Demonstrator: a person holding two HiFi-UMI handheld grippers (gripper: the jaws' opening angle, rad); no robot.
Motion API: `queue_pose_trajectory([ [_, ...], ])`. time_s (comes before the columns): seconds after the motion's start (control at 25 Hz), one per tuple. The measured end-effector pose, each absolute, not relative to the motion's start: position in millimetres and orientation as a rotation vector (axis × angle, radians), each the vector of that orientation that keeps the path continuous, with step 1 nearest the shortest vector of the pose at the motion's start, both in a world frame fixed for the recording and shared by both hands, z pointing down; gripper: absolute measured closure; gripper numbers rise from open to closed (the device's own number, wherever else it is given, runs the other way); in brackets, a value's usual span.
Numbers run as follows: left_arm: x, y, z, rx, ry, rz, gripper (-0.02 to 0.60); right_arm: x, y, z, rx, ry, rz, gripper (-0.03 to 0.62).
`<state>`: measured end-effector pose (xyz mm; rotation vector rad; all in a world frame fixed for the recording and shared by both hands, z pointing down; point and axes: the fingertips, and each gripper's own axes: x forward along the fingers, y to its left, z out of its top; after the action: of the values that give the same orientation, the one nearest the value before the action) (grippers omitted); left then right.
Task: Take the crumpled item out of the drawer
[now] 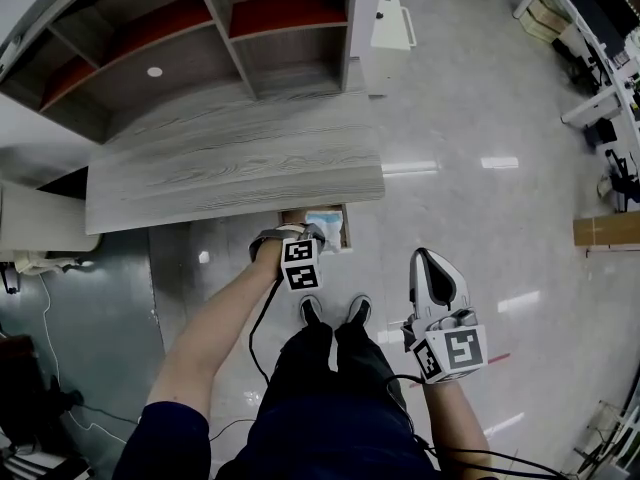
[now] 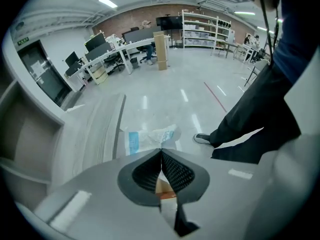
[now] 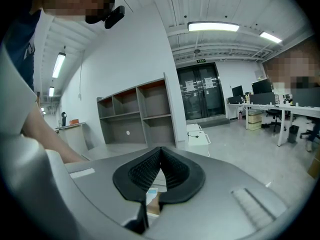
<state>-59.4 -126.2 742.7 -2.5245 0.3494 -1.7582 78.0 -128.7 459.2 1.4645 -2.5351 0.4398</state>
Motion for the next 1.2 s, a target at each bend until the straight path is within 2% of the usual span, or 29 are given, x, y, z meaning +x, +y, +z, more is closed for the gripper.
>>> queue_pose_trajectory([
  [0.56,-74,-198,646,-2.476,0.524,-1.621,0.577,86,-131,432,1.541,-2.553,0.395,0.588],
  [1.2,-105,-298,673,-2.305,0.724,-1.699,0.575,111,-139,427,1.665,-2.464,0.365,0.588],
])
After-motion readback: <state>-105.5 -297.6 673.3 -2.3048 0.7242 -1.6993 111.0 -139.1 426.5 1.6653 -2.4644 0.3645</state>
